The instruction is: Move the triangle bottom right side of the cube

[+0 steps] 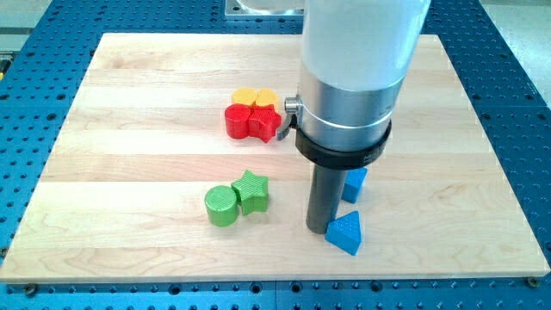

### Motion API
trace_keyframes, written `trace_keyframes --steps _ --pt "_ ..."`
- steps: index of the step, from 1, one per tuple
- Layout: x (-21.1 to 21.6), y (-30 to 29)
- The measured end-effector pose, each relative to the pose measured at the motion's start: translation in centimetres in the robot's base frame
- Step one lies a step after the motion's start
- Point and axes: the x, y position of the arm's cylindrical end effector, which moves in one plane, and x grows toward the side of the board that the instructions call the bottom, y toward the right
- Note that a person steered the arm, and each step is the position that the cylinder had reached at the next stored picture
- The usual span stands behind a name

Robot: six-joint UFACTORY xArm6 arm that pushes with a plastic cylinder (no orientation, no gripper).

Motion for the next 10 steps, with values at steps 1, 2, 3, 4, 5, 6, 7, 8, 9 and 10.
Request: trace_keyframes --steps 1,2,3,4,5,6,7,8,9,10 --pt "0.7 -4.6" --pt "1.9 1.5" --pt "1.5 6.9" --pt "2.4 5.0" --pt "4.1 7.8" --pt "4.2 12.9" --pt "3.4 14.8" --pt "3.3 18.2" --pt "1.5 19.5" --pt "1.6 17.0"
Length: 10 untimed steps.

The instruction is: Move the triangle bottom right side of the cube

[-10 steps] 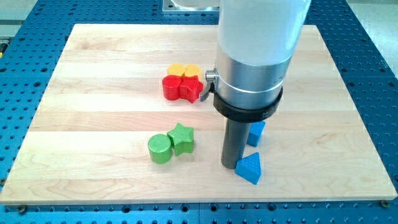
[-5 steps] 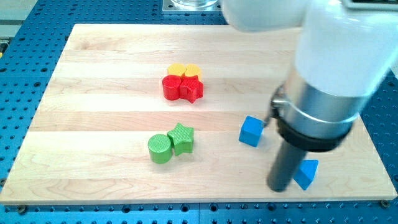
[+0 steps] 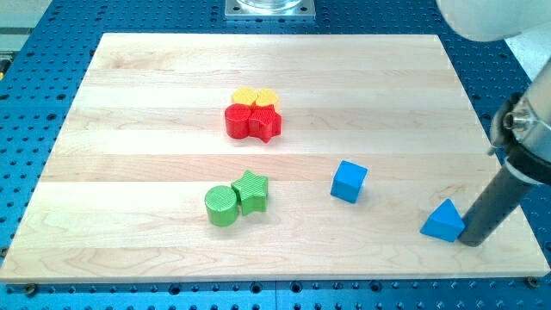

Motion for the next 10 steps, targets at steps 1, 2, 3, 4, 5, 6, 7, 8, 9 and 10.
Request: trace_keyframes --steps 1,2,3,4,5,6,7,8,9,10 --pt "0.0 0.5" --pt "-2.0 0.9" --pt "-2.0 2.4" --pt "3.1 5.5" --pt "3.6 1.3" --pt "2.8 -2.8" --pt "0.7 -2.0" --pt "1.1 -4.4" --pt "-0.2 -10.4" --pt "-3.5 -15.0"
